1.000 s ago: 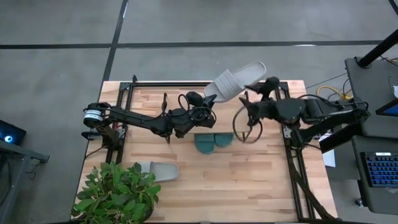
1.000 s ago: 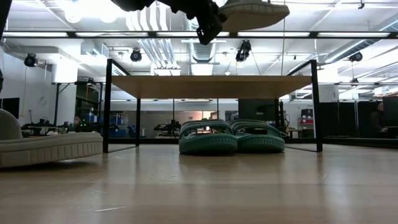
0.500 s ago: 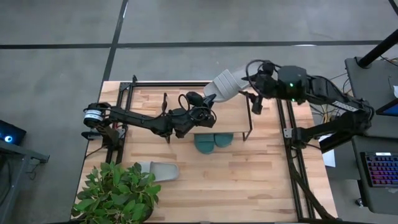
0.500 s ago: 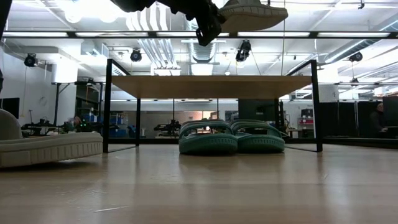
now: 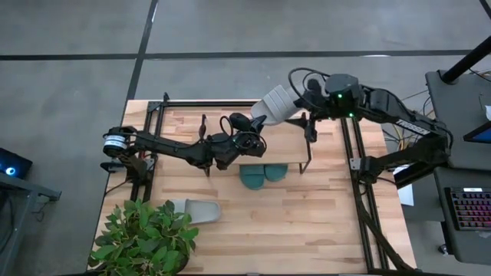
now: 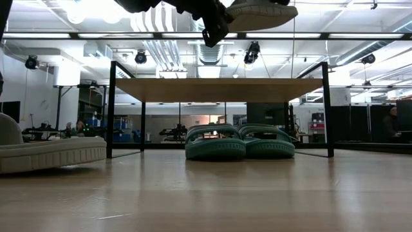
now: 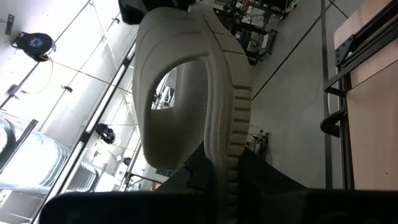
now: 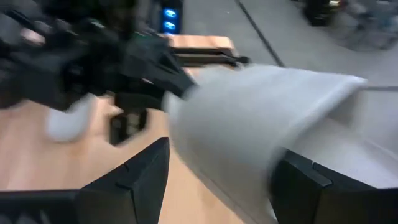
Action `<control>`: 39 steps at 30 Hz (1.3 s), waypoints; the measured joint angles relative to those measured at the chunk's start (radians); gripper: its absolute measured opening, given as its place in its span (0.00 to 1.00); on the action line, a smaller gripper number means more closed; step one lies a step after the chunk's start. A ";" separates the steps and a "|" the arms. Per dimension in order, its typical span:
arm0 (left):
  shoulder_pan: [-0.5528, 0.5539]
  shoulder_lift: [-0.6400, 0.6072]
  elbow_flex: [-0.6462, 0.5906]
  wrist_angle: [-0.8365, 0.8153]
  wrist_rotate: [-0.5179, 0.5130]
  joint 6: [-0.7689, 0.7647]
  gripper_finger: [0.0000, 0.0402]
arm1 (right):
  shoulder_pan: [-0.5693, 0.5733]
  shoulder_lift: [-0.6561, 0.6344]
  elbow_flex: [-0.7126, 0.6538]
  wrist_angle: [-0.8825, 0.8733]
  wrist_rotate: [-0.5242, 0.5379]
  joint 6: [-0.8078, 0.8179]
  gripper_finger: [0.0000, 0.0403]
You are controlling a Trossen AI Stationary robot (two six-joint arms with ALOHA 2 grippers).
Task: Pick and place slides into the shelf
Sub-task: Put the right gray slides on the shelf
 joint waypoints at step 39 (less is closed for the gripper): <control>0.018 -0.155 -0.023 -0.354 0.171 -0.595 0.37 | -0.102 -0.030 0.016 -0.117 -0.013 -0.074 0.02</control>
